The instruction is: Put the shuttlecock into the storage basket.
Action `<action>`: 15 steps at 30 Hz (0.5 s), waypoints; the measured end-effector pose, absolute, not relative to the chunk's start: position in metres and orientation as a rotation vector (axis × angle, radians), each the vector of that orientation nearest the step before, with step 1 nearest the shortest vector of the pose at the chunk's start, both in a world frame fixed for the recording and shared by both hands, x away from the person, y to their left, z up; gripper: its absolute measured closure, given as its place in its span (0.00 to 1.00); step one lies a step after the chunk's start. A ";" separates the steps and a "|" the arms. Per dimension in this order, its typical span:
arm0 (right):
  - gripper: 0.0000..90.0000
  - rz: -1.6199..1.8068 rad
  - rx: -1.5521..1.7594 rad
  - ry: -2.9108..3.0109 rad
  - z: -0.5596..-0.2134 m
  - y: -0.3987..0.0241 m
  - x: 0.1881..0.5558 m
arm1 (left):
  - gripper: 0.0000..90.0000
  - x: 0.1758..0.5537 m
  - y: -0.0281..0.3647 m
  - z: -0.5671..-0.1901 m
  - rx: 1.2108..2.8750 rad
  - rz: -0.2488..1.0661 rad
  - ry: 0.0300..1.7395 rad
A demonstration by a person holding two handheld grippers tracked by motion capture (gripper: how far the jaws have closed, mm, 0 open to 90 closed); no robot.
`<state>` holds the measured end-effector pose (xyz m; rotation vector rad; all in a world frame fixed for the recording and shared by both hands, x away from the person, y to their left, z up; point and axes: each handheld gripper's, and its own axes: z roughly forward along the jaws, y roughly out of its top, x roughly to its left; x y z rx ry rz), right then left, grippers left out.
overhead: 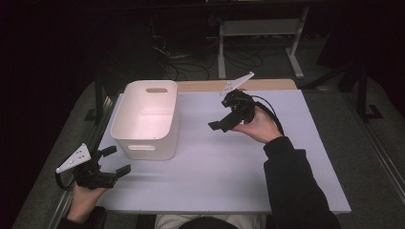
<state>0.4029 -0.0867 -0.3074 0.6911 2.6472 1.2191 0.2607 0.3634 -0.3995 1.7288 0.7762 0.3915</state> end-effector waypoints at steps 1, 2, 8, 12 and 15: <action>0.00 1.227 0.698 2.642 -0.308 -0.089 0.403 | 0.00 0.261 0.363 -0.400 1.730 0.392 0.776; 0.00 1.237 0.707 2.636 -0.309 -0.091 0.402 | 0.00 0.261 0.363 -0.400 1.730 0.391 0.776; 0.00 1.234 0.739 2.630 -0.316 -0.101 0.401 | 0.00 0.261 0.363 -0.400 1.730 0.390 0.776; 0.00 1.239 0.745 2.614 -0.320 -0.107 0.398 | 0.00 0.261 0.364 -0.400 1.729 0.391 0.779; 0.00 1.235 0.759 2.608 -0.323 -0.112 0.397 | 0.00 0.261 0.363 -0.400 1.733 0.390 0.780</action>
